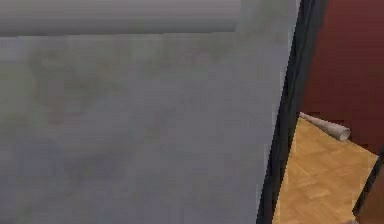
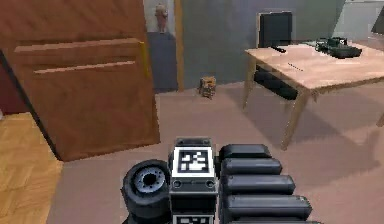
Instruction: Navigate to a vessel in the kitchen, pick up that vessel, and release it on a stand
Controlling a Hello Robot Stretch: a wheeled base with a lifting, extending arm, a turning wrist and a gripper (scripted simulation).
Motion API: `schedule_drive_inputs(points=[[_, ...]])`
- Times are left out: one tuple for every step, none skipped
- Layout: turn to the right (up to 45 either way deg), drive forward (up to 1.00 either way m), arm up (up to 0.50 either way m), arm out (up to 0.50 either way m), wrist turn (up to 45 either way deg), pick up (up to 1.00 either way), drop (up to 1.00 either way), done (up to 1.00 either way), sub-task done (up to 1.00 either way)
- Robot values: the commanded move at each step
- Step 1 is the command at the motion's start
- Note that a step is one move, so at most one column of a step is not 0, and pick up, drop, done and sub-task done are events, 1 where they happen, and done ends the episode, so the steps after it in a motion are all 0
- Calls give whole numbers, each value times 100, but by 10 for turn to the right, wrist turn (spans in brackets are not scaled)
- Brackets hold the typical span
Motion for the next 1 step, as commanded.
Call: schedule_drive_inputs(points=[[450,0,0,0,0,0,0,0,0]])
